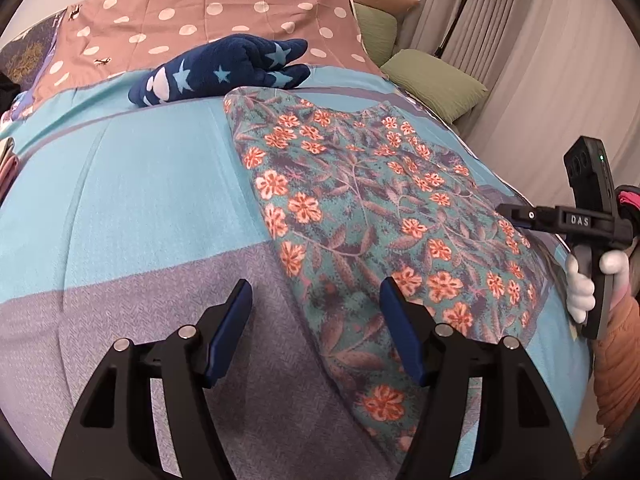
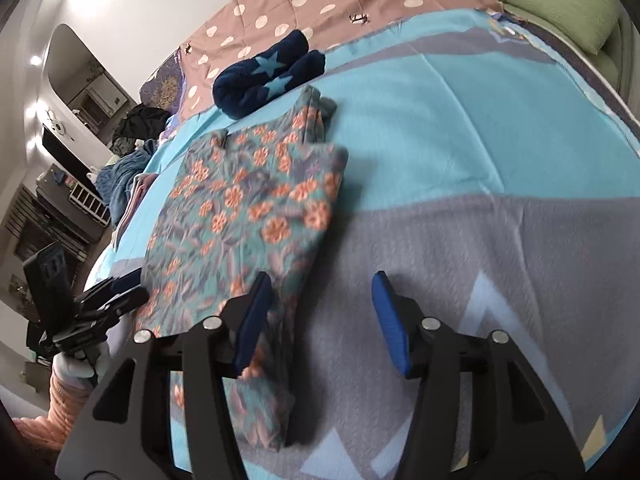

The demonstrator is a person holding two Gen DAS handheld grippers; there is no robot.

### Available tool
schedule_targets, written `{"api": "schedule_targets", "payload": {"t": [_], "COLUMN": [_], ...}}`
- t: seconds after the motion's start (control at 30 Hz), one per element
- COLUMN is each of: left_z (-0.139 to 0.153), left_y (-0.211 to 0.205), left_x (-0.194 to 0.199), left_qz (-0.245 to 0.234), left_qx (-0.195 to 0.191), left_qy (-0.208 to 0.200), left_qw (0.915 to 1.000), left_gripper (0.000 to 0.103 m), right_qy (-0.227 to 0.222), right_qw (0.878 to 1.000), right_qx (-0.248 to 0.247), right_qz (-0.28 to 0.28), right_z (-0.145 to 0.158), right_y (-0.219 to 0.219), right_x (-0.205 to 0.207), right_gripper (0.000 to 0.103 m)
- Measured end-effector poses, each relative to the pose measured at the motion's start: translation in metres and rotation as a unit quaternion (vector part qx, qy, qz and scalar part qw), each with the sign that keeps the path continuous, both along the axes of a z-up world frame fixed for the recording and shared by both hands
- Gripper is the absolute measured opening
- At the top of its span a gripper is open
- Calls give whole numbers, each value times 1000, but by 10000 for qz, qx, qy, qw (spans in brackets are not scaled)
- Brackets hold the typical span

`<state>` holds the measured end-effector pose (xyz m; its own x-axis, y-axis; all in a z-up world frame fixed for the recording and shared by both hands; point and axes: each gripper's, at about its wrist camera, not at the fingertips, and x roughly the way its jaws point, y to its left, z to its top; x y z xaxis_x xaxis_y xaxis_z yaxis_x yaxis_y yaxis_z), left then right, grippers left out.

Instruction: Fold small clothes

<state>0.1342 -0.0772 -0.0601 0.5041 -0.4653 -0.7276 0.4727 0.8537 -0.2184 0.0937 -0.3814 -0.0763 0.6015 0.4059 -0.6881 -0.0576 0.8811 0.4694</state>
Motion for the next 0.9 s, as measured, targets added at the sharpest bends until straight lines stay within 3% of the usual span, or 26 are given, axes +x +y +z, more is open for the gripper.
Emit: {"api": "schedule_targets", "payload": {"t": [0.43, 0.53, 0.73, 0.83, 0.9], "left_z": [-10, -11, -15, -17, -21], "left_y": [10, 8, -5, -13, -17], "left_x": [35, 53, 98, 125, 143], "left_qz": [-217, -276, -483, -425, -365], "left_qx": [-906, -1149, -1378, -1416, -1461], "left_qy": [707, 831, 945, 955, 970], "left_qw": [9931, 9895, 9848, 9844, 9838], "left_gripper": [75, 75, 73, 60, 41], "right_qy": [266, 241, 162, 136, 105], "right_qw": [9974, 9959, 9908, 9884, 9882], "right_qx": [354, 505, 845, 979, 911], "right_qz": [573, 717, 1044, 1157, 1224], "right_z": [0, -4, -9, -11, -10], "right_y": [4, 9, 15, 17, 23], "right_x": [2, 20, 73, 92, 99], "right_gripper": [64, 71, 73, 73, 70]}}
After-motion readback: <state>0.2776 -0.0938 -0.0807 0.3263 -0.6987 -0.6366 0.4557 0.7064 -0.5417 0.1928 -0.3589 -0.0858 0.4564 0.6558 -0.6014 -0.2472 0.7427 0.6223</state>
